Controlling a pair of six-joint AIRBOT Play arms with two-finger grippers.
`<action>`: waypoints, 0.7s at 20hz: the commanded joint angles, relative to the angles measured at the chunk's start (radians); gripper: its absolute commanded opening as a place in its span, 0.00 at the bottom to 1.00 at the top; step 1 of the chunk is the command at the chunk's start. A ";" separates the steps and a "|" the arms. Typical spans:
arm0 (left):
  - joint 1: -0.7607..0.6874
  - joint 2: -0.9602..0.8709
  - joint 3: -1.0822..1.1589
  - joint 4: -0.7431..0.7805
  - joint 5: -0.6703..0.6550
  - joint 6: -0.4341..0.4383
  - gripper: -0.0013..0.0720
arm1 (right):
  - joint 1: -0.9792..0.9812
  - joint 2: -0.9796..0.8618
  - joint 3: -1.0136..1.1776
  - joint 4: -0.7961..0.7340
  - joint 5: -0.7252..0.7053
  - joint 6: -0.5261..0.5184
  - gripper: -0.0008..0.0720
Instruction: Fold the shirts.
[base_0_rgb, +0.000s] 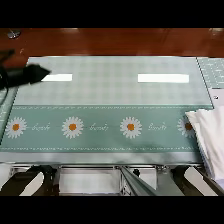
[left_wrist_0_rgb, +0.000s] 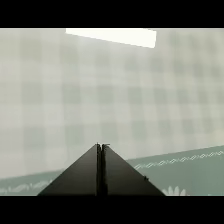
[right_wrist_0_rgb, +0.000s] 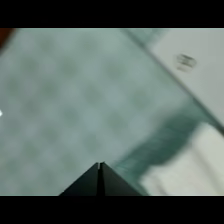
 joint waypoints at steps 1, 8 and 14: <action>-0.059 -0.199 0.377 0.005 -0.121 0.011 0.07 | 0.359 -0.126 0.076 0.314 -0.208 -0.188 0.05; -0.222 -0.269 0.061 0.416 -0.085 -0.186 0.07 | 0.908 -0.345 -0.256 -0.471 -0.209 0.102 0.04; -0.180 -0.294 0.026 0.426 -0.143 -0.210 0.07 | 0.904 -0.373 -0.261 -0.495 -0.188 0.101 0.05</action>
